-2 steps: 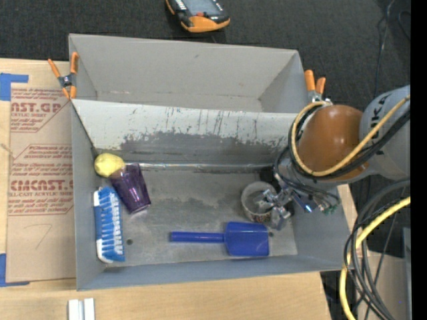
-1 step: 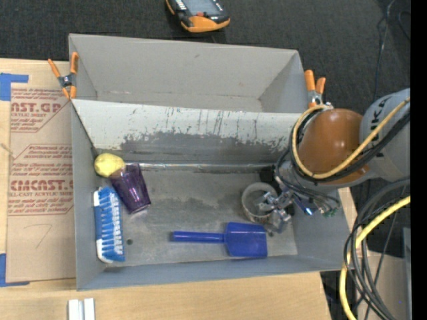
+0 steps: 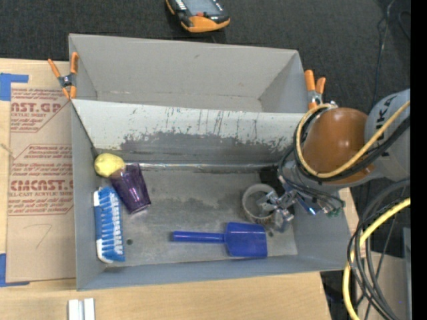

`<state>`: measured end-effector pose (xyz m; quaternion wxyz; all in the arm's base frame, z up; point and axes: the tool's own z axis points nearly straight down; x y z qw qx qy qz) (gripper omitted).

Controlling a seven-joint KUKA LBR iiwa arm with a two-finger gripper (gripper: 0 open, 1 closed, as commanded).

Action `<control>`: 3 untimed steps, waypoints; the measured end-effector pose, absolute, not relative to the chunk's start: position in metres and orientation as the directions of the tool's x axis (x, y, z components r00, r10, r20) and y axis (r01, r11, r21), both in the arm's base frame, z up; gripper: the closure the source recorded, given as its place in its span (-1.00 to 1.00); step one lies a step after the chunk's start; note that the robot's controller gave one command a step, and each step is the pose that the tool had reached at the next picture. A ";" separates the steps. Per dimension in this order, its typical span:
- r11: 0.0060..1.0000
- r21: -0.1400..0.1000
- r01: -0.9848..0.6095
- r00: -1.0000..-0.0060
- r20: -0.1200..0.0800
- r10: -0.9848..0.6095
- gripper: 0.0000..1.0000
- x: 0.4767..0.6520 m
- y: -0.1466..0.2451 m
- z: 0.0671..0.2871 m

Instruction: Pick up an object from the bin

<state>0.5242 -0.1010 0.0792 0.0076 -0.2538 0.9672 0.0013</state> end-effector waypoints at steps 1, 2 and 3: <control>0.869 -0.005 -0.494 -0.869 -0.020 -0.494 1.00 0.539 -0.103 0.170; 0.866 0.005 -0.500 -0.866 -0.009 -0.500 1.00 0.521 -0.096 0.182; 0.867 0.002 -0.499 -0.866 -0.016 -0.499 1.00 0.519 -0.099 0.170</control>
Offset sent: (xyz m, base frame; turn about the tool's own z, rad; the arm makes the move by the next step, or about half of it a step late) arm -0.0033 0.0042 0.1026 -0.0121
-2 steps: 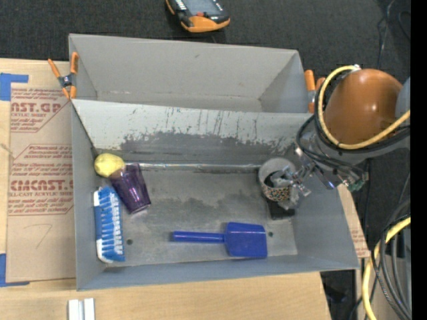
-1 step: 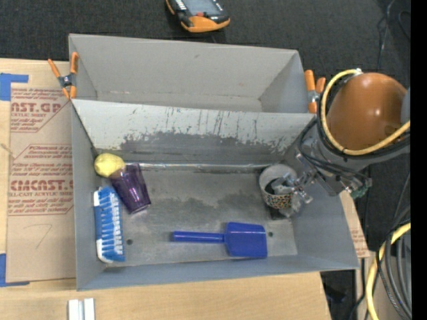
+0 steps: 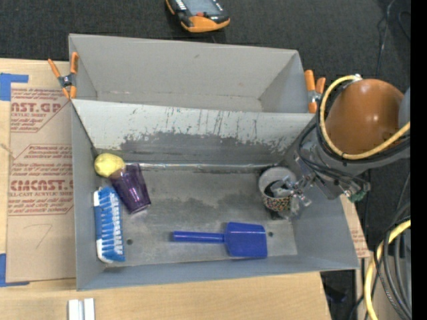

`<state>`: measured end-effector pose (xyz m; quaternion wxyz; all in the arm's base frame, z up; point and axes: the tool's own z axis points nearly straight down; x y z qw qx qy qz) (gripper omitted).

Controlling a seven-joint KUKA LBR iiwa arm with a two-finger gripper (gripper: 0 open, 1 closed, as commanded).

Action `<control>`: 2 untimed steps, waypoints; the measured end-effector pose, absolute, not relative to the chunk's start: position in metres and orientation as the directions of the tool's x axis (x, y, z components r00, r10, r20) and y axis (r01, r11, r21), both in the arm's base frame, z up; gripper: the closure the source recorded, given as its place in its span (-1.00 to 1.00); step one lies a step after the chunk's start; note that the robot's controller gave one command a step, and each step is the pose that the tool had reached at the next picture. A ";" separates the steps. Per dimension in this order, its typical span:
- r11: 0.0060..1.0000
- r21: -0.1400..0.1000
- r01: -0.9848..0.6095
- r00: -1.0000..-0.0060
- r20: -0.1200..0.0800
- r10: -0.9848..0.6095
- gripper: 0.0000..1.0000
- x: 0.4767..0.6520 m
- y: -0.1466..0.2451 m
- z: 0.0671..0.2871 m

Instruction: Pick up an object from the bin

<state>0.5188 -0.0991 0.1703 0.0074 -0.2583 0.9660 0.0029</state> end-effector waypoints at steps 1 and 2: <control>0.886 0.005 -0.463 -0.886 -0.015 -0.463 1.00 0.508 -0.093 0.165; 0.888 0.005 -0.460 -0.888 -0.016 -0.460 1.00 0.509 -0.093 0.161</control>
Offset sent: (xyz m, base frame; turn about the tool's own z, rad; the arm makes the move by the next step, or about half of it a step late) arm -0.0009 0.0006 -0.0152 0.0423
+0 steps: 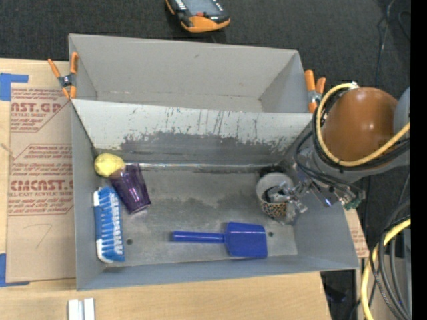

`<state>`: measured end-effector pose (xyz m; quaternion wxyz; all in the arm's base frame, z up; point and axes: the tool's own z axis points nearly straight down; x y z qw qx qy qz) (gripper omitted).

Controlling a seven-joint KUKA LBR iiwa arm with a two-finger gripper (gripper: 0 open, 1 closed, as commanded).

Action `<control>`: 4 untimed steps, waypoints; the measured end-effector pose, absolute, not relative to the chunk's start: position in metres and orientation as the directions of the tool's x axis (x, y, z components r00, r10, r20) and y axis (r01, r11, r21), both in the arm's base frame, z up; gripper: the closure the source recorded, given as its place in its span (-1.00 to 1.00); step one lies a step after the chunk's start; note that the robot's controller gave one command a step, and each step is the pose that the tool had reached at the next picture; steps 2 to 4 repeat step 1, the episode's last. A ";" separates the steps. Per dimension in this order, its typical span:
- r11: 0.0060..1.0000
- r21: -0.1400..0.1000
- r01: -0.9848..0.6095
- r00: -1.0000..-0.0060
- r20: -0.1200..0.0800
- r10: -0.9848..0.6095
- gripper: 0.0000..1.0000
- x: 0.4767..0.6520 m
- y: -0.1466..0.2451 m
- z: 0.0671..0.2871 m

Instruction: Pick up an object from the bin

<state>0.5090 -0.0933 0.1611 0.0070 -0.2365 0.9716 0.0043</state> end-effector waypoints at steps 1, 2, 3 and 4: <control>0.901 0.003 -0.434 -0.901 -0.021 -0.434 1.00 0.511 -0.098 0.210; 0.901 0.003 -0.434 -0.901 -0.021 -0.434 1.00 0.511 -0.098 0.210; 0.901 0.003 -0.434 -0.901 -0.021 -0.434 1.00 0.511 -0.098 0.210; 0.901 0.003 -0.434 -0.901 -0.021 -0.434 1.00 0.511 -0.098 0.210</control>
Offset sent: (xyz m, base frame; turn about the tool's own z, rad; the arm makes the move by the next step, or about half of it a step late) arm 0.0167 -0.0087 0.1364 0.0017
